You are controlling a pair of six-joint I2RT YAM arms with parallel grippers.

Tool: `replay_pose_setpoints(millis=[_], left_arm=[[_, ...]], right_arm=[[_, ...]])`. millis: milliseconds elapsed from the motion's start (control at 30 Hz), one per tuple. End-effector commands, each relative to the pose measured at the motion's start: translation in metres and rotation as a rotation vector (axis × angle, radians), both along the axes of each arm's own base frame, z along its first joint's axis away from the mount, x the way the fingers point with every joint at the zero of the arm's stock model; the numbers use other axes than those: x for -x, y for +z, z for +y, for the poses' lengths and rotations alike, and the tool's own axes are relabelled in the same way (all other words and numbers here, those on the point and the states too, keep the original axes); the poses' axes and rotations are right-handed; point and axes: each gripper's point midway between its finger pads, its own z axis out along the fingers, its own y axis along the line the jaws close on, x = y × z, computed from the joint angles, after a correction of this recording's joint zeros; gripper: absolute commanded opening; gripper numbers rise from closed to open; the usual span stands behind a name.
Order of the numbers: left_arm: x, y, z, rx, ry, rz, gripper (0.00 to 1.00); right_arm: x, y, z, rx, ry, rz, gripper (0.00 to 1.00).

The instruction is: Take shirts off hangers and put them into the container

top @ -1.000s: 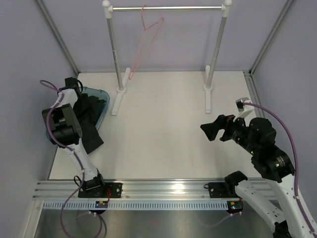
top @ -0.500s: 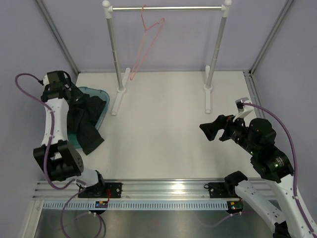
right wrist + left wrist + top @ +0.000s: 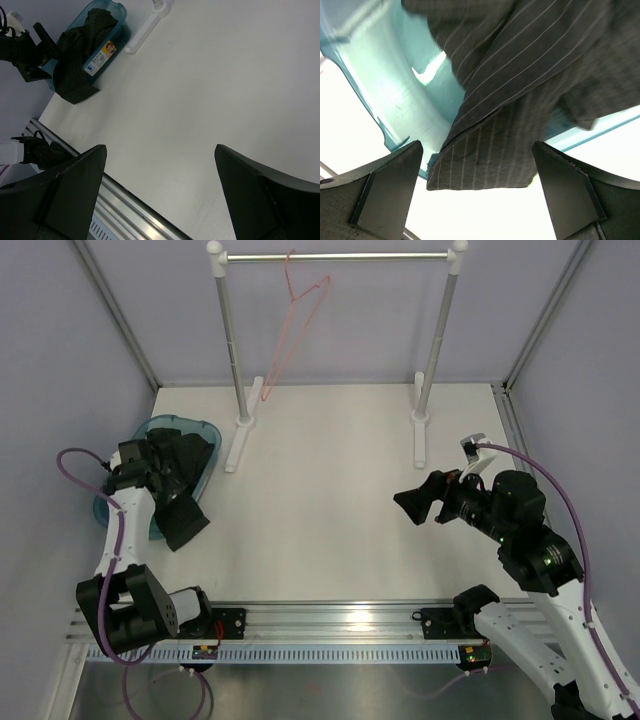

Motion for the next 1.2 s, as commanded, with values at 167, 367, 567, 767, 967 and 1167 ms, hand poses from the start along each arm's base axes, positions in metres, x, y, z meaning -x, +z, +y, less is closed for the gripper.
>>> replay_pose_setpoints(millis=[167,367,567,767,967,1167], left_arm=[[-0.013,-0.018,-0.003,0.04,0.019,-0.06,0.88],[-0.016,-0.025,0.004,0.018,0.033,-0.027,0.54],[-0.027,0.009,0.013,-0.026,0.026,-0.071,0.19],[-0.038,0.075,0.03,-0.142,0.027,-0.165,0.06],[-0.073,0.123,0.06,-0.283,0.041,-0.246,0.06],[-0.115,0.077,0.068,-0.242,0.023,-0.199,0.08]], right_arm=[[0.007,0.021,0.008,-0.026,0.063,-0.049,0.99],[0.007,0.019,0.006,-0.023,0.055,-0.047,0.99],[0.007,0.019,0.005,-0.022,0.048,-0.05,0.99],[0.006,0.02,0.005,-0.025,0.041,-0.05,1.0],[0.004,0.02,0.004,-0.029,0.027,-0.044,0.99],[0.007,0.019,0.0,-0.031,0.004,-0.033,0.99]])
